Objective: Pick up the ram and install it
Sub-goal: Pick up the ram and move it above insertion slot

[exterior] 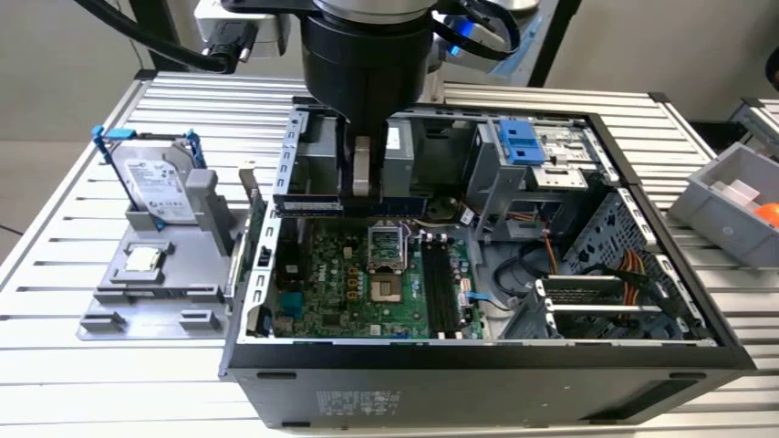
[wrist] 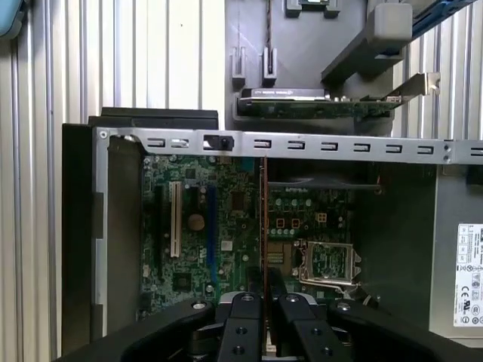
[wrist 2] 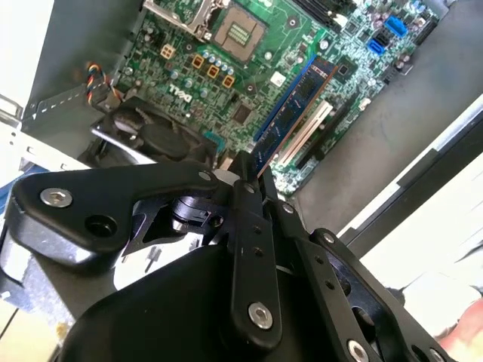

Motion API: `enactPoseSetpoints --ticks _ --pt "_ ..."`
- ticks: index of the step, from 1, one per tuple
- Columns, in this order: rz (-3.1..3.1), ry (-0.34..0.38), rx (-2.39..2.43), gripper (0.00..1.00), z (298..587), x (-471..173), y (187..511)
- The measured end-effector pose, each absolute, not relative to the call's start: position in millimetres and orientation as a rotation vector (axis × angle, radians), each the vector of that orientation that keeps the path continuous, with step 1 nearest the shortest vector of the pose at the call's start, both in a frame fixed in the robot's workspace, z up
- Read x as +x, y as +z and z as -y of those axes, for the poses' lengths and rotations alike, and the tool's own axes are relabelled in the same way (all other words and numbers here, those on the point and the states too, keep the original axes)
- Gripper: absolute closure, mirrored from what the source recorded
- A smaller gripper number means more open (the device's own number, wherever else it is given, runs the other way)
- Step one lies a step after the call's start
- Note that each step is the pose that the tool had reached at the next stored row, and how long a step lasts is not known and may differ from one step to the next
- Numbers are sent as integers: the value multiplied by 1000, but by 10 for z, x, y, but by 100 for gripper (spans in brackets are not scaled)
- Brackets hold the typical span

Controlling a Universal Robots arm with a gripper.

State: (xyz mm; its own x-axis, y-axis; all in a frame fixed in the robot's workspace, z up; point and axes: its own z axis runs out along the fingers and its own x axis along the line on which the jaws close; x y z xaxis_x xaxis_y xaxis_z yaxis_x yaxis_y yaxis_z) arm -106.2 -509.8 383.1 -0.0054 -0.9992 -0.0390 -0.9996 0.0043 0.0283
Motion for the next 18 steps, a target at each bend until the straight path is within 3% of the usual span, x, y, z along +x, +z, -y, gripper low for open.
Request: enactPoseSetpoints --ticks 18 --pt "-2220 75 -2210 100 5084 -804 3831"
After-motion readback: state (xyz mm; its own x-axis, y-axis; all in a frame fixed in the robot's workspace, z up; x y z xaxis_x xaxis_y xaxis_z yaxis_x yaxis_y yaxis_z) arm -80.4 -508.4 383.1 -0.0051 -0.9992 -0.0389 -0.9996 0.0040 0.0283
